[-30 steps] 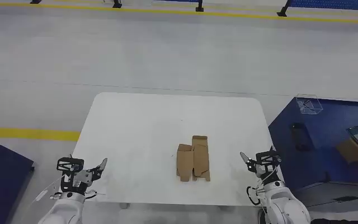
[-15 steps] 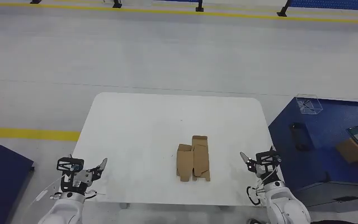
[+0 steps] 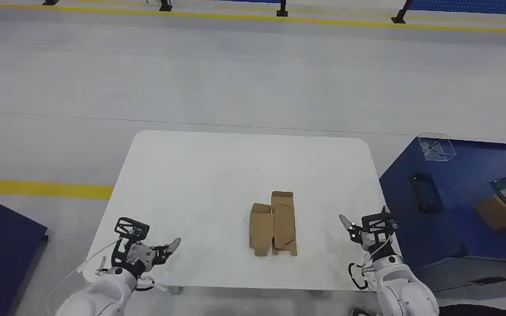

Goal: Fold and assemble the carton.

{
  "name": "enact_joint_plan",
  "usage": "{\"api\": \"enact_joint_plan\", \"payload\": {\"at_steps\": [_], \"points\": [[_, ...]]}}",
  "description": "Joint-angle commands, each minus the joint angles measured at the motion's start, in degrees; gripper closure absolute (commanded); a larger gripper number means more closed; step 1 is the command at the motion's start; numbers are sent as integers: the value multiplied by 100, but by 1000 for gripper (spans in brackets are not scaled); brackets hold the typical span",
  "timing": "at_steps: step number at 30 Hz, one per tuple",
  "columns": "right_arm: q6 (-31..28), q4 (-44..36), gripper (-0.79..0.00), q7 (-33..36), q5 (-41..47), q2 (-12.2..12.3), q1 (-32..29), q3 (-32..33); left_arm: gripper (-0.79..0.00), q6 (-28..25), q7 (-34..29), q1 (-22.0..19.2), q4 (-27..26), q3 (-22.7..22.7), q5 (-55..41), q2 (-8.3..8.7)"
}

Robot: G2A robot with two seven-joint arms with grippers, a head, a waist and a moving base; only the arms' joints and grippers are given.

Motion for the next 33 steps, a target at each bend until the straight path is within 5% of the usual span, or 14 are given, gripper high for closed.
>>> {"api": "enact_joint_plan", "payload": {"at_steps": [1,5,10,13,27,30,33], "points": [[0,0,-785,0,0,0,0,0,-785,-648,-648,-145,75,-49,-2708,22],[0,0,-785,0,0,0,0,0,-785,-1074,-1284,-667,283,291,-3923,31],[0,0,-785,0,0,0,0,0,-785,-923,-1647,-1450,913,1134,-4192,-33],[0,0,-785,0,0,0,0,0,-785,-663,-1219,-1818,1226,1509,-3549,-91],[0,0,-785,0,0,0,0,0,-785,-755,-839,-1912,1261,1734,-2880,-111],[0,0,-785,0,0,0,0,0,-785,-834,-331,-2290,1676,2258,-2884,-227],[0,0,-785,0,0,0,0,0,-785,-931,-433,-2931,2423,2787,-3935,-389]]}}
